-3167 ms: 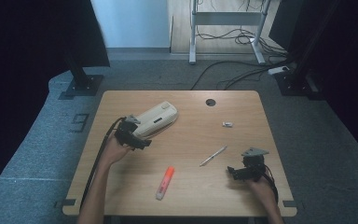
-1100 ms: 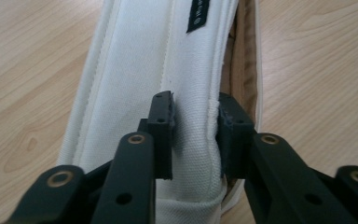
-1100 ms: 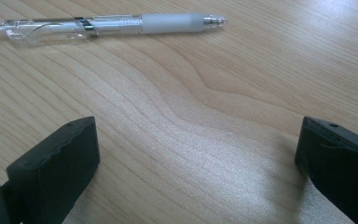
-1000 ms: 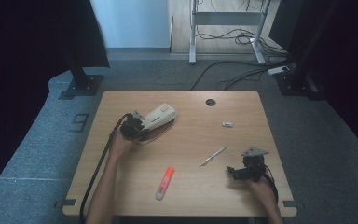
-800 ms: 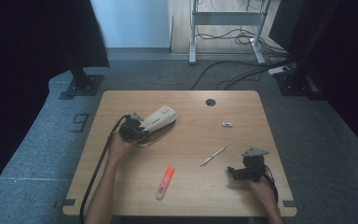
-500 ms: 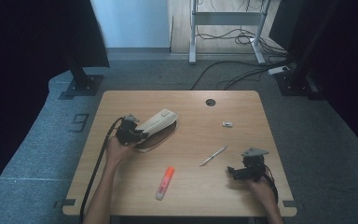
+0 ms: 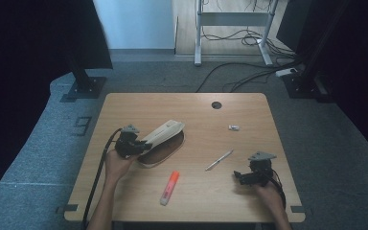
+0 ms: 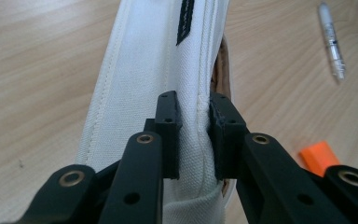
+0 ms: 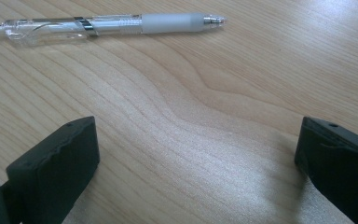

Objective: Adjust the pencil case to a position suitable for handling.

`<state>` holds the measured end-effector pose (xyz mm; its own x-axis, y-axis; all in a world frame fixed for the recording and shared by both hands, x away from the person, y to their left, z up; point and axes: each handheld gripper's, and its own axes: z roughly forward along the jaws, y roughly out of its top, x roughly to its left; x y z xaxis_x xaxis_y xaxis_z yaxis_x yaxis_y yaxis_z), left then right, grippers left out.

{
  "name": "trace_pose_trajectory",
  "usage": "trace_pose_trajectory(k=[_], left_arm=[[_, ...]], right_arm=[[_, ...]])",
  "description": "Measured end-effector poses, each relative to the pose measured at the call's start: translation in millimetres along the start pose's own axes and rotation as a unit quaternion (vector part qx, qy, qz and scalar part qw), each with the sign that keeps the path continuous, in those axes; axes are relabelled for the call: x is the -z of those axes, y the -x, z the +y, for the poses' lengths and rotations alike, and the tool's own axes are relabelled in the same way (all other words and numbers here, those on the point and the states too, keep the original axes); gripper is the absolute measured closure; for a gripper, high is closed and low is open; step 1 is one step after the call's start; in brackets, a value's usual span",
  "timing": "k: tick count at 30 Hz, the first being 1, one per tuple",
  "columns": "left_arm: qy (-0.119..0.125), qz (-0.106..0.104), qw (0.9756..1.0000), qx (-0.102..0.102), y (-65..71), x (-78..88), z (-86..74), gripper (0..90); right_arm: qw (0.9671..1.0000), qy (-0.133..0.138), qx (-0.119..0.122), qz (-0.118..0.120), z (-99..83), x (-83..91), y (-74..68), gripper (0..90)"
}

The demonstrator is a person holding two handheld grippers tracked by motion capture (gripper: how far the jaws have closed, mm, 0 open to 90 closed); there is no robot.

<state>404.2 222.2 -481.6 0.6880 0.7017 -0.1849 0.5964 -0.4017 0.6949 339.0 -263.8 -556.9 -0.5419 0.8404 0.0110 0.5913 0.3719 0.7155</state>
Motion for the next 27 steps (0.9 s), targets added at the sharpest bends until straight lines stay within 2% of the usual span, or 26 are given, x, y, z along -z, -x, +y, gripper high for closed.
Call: trace_pose_trajectory(k=[8, 13, 16, 27], left_arm=[[0.009, -0.001, 1.0, 0.003, 4.4, 8.0, -6.4, 75.7], [0.009, -0.005, 0.9999, 0.004, 3.2, 6.0, -8.8, 75.6], [0.009, -0.001, 0.9999, -0.005, 4.1, 5.4, -9.1, 75.4], [0.012, 0.002, 0.9998, -0.012, 5.9, 4.8, -10.3, 74.7]], right_arm=[[1.0, 0.001, -0.003, -0.003, -0.2, 0.1, -0.6, 0.0], [1.0, 0.0, -0.003, -0.003, -0.1, 0.1, -0.5, 0.0], [1.0, -0.001, -0.001, 0.0, 0.0, 0.1, 0.1, 0.0], [0.9999, -0.006, 0.005, 0.007, 5.8, 1.3, 5.7, 1.7]])
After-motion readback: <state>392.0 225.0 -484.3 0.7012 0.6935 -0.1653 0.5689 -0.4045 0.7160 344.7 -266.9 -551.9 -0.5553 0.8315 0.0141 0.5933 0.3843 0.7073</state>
